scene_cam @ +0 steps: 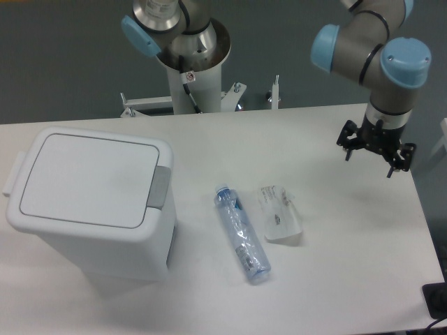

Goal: Open the trash can

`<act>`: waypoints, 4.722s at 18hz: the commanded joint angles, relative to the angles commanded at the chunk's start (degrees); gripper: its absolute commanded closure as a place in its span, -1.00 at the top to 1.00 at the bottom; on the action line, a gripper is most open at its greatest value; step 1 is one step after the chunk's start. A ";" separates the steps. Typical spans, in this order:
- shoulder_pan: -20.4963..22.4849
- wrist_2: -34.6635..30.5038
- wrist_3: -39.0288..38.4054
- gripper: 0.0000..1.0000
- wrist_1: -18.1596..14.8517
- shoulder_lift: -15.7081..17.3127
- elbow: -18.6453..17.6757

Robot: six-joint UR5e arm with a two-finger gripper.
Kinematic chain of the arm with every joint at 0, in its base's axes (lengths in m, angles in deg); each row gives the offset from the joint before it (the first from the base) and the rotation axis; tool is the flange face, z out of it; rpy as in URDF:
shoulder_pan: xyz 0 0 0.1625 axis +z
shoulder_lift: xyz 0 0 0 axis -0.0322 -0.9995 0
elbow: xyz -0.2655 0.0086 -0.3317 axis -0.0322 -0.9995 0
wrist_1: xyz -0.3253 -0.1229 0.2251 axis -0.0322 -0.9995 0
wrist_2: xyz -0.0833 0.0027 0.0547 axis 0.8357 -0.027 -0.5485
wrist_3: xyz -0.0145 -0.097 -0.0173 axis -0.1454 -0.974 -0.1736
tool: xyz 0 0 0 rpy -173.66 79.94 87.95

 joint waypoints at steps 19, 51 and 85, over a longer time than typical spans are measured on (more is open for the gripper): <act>-13.45 12.30 -27.52 1.00 -0.79 3.24 0.97; -22.25 22.85 -42.66 1.00 0.18 11.60 2.90; -14.43 22.76 -40.99 1.00 1.05 10.73 3.25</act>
